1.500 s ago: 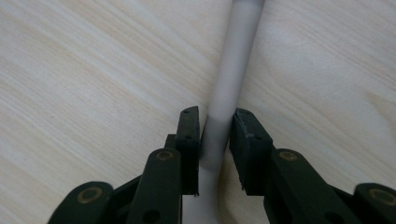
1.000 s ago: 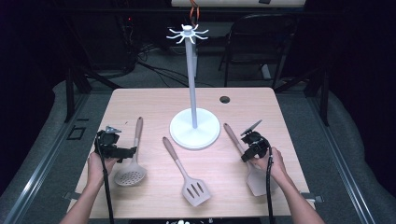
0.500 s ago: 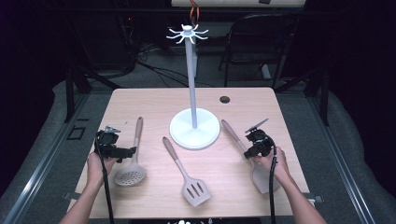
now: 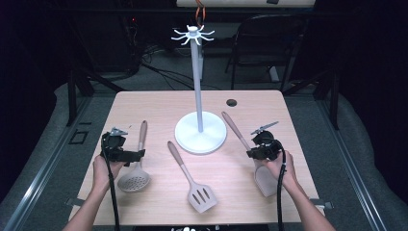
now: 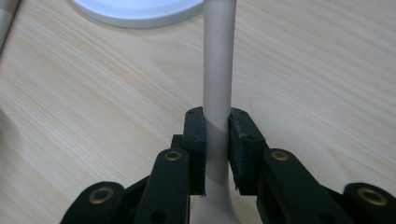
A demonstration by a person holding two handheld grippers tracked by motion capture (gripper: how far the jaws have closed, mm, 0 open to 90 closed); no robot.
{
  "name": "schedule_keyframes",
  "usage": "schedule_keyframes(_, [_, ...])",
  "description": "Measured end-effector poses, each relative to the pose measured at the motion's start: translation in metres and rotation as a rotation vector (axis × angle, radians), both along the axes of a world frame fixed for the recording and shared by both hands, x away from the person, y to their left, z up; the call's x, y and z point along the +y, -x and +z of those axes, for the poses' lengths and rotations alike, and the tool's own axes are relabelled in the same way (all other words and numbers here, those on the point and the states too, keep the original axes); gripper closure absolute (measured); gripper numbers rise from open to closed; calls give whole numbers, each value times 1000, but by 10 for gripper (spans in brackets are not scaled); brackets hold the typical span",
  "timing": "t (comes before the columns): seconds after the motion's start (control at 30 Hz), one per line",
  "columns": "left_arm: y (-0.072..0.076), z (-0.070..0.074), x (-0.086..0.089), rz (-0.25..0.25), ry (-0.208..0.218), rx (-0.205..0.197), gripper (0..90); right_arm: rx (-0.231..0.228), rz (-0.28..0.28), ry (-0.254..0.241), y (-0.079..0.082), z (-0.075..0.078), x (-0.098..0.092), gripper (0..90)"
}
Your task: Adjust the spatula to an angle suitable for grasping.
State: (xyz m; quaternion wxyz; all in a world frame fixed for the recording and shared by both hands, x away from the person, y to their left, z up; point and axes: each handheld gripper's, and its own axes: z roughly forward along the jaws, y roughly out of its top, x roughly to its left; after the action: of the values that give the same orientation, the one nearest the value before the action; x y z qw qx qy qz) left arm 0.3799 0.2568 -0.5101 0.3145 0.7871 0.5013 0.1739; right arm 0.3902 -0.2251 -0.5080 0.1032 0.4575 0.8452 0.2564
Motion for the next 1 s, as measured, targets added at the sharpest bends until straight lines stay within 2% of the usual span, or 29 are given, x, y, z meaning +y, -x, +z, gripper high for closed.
schedule_keyframes(0.1, [1,3,-4,-14,6,-11,1,-35,18,4,4,5,6,783])
schedule_keyframes(0.2, [2,4,-8,-26,8,-12,0,-43,44,10,7,7,11,783])
schedule_keyframes(0.23, [3,4,-9,-30,12,-12,0,-49,59,32,8,7,14,782])
schedule_keyframes(0.33, [5,6,-13,-40,14,-28,0,-63,70,31,10,8,18,783])
schedule_keyframes(0.37, [6,7,-14,-43,24,-31,0,-65,73,38,11,9,19,783])
schedule_keyframes(0.43, [6,7,-17,-48,51,-41,0,-79,84,18,12,10,22,783])
schedule_keyframes(0.57, [5,9,-23,-55,70,-38,0,-98,108,34,13,12,27,783])
schedule_keyframes(0.7, [10,13,-31,-71,86,-62,0,-118,127,35,17,15,32,783])
schedule_keyframes(0.9, [15,19,-46,-134,122,-84,1,-136,149,33,23,19,43,783])
schedule_keyframes(0.93, [16,19,-51,-141,135,-93,1,-140,153,36,24,20,45,783])
schedule_keyframes(1.0, [18,20,-55,-164,135,-96,1,-147,166,51,25,21,49,783])
